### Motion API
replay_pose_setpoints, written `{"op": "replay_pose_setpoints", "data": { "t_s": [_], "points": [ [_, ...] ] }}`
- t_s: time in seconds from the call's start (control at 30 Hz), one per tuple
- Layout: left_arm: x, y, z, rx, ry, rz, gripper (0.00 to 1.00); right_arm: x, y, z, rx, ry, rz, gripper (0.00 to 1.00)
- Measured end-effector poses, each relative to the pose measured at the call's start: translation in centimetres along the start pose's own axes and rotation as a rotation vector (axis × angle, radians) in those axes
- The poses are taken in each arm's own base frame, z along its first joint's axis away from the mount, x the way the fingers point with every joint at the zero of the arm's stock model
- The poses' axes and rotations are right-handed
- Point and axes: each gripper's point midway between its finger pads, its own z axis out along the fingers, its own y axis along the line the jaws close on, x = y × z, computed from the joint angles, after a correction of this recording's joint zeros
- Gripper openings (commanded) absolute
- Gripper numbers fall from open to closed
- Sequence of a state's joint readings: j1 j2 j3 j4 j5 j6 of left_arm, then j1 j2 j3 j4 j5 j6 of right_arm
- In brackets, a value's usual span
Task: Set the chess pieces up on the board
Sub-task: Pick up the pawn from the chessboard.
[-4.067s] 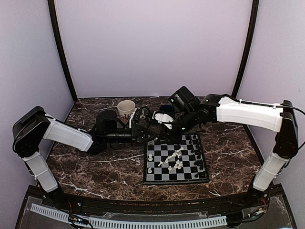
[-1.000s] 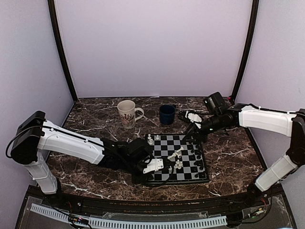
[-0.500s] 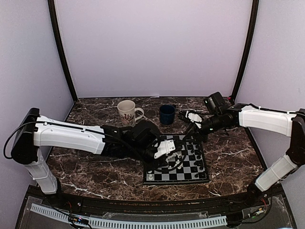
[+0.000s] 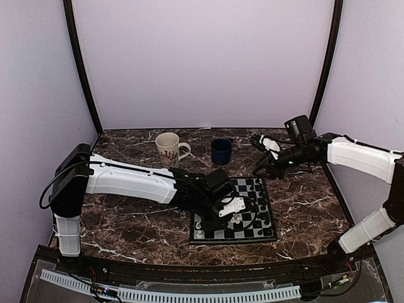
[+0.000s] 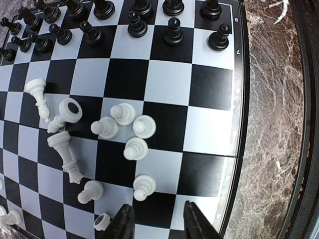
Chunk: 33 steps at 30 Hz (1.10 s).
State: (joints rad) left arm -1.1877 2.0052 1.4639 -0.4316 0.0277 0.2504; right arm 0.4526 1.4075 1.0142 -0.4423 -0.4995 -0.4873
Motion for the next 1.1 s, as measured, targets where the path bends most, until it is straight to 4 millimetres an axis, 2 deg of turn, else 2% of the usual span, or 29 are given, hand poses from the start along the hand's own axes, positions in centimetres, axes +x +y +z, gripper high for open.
{"op": "replay_pose_setpoints", "data": {
  "t_s": [0.27, 0.5, 0.73, 1.1],
  "points": [
    [-0.9, 0.6, -0.2, -0.025, -0.009, 0.001, 0.37, 0.1, -0.1, -0.3, 0.002, -0.005, 0.005, 0.40],
    [-0.2, 1.0, 0.7, -0.020, 0.014, -0.010, 0.32, 0.1, -0.1, -0.3, -0.003, -0.010, 0.006, 0.40],
    [0.1, 1.1, 1.0, -0.003, 0.016, -0.016, 0.31, 0.5, -0.1, -0.3, -0.006, -0.006, 0.016, 0.40],
    [-0.6, 1.4, 1.5, 0.026, -0.008, -0.027, 0.22, 0.6, -0.1, -0.3, -0.006, -0.004, 0.017, 0.40]
  ]
}}
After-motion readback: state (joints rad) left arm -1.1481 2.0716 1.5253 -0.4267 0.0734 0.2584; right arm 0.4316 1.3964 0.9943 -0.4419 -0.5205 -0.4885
